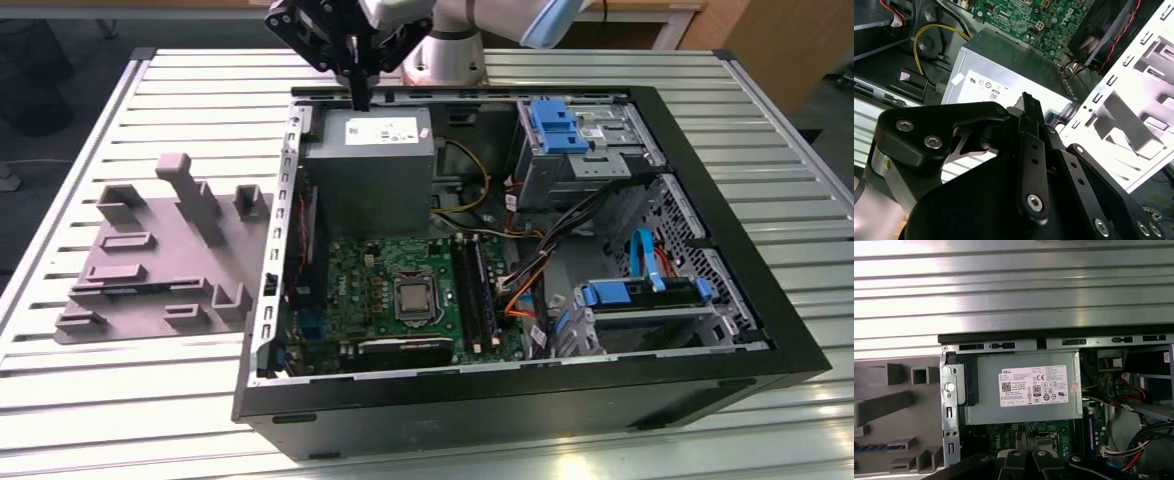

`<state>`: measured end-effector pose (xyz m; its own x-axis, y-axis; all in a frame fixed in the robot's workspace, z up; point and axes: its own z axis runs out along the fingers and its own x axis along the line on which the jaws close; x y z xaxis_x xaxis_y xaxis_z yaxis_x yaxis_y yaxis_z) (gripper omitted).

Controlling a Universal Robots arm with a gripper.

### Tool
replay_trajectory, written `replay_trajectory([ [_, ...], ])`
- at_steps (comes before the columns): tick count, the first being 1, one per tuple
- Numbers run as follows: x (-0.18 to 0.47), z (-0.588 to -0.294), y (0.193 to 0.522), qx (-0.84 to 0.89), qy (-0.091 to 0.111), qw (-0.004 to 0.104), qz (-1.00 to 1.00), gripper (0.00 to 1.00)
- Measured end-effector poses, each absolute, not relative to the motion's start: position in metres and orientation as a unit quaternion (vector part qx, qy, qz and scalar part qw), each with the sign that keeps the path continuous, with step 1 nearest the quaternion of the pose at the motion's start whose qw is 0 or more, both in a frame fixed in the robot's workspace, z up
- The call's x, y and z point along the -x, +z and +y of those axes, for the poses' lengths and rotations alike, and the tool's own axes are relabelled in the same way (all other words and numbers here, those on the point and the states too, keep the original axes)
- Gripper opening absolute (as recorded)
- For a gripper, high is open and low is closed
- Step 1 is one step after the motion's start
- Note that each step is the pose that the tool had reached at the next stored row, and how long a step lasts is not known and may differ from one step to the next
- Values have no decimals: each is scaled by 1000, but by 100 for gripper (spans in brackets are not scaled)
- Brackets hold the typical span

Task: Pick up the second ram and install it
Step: 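Reach for the second ram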

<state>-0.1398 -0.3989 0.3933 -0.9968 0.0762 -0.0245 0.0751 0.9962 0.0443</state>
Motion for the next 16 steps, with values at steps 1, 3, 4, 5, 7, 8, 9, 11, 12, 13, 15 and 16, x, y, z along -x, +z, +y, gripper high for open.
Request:
replay_trajectory([
  [1, 140, -399, 393, -38, 22, 13, 999, 11],
  [3, 142, -399, 393, -38, 22, 13, 999, 11],
  [4, 142, -399, 393, -38, 22, 13, 999, 11],
  [5, 143, -399, 393, -38, 22, 13, 999, 11],
  [7, 144, -399, 393, -38, 22, 13, 999, 11],
  [8, 145, -399, 393, -38, 22, 13, 999, 11],
  [9, 145, -399, 393, -38, 22, 13, 999, 11],
  [11, 146, -399, 393, -38, 22, 13, 999, 11],
  [12, 146, -399, 393, -38, 22, 13, 999, 11],
  [13, 147, -399, 393, -38, 22, 13, 999, 11],
  [15, 148, -399, 393, -38, 22, 13, 999, 11],
  [16, 148, -399, 393, -38, 22, 13, 999, 11],
])
